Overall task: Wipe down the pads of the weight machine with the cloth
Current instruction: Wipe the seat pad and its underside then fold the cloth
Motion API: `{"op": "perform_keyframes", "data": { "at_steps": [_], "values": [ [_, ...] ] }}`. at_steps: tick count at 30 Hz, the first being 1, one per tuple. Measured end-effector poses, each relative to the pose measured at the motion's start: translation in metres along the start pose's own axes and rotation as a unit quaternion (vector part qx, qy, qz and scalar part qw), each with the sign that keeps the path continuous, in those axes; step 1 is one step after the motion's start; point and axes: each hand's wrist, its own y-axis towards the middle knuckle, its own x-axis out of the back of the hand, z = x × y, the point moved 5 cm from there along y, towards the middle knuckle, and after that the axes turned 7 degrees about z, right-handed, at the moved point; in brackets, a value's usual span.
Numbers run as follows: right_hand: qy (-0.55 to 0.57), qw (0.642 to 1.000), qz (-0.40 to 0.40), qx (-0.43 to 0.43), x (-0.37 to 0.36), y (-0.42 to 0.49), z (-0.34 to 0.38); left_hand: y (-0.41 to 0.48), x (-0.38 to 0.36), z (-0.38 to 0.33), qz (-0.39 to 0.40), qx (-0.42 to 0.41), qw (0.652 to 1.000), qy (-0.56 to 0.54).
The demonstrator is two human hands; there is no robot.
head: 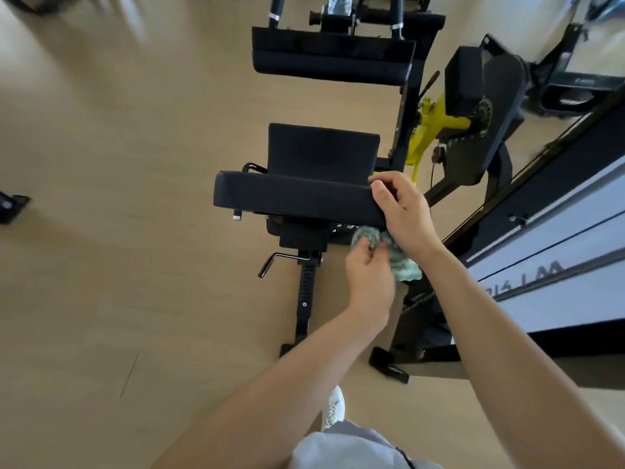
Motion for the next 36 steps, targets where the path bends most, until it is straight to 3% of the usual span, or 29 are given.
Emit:
{"op": "perform_keyframes", "data": {
  "at_steps": [5,9,11,14,16,20,23,25,29,31,34,36],
  "values": [
    [0.059,0.998,-0.024,-0.010,-0.002,-0.005,-0.006,0.001,0.041,0.017,0.161,0.115,0.968,0.153],
    [0.157,0.979,-0.124,-0.049,-0.021,-0.039,-0.021,-0.011,0.116,0.022,0.098,0.166,0.976,0.103],
    [0.225,0.948,-0.192,-0.120,-0.048,-0.071,-0.037,-0.014,0.153,0.018,0.081,0.167,0.982,0.037],
    [0.236,0.921,-0.190,-0.244,-0.110,-0.117,-0.049,-0.009,0.212,0.007,0.031,0.151,0.988,-0.007],
    [0.162,0.941,-0.197,-0.223,-0.135,-0.130,-0.034,0.003,0.249,0.000,0.008,0.138,0.990,-0.041],
    [-0.034,0.981,-0.186,0.037,-0.167,-0.106,0.057,0.047,0.320,0.002,0.032,0.161,0.975,-0.152],
    [-0.167,0.945,-0.160,0.230,-0.196,-0.074,0.120,0.082,0.349,0.007,0.041,0.164,0.963,-0.209],
    [-0.261,0.913,-0.153,0.275,-0.215,-0.052,0.140,0.106,0.357,0.006,0.064,0.163,0.966,-0.192],
    [-0.478,0.834,-0.094,0.260,-0.257,-0.012,0.150,0.138,0.363,0.006,0.146,0.203,0.955,-0.160],
    [-0.584,0.795,-0.074,0.147,-0.248,0.010,0.149,0.155,0.366,0.012,0.182,0.207,0.947,-0.162],
    [-0.586,0.809,-0.002,-0.041,-0.222,0.038,0.153,0.182,0.371,0.030,0.193,0.221,0.930,-0.220],
    [-0.583,0.812,-0.004,-0.034,-0.219,0.045,0.155,0.196,0.361,0.046,0.192,0.243,0.912,-0.270]
  ]
}}
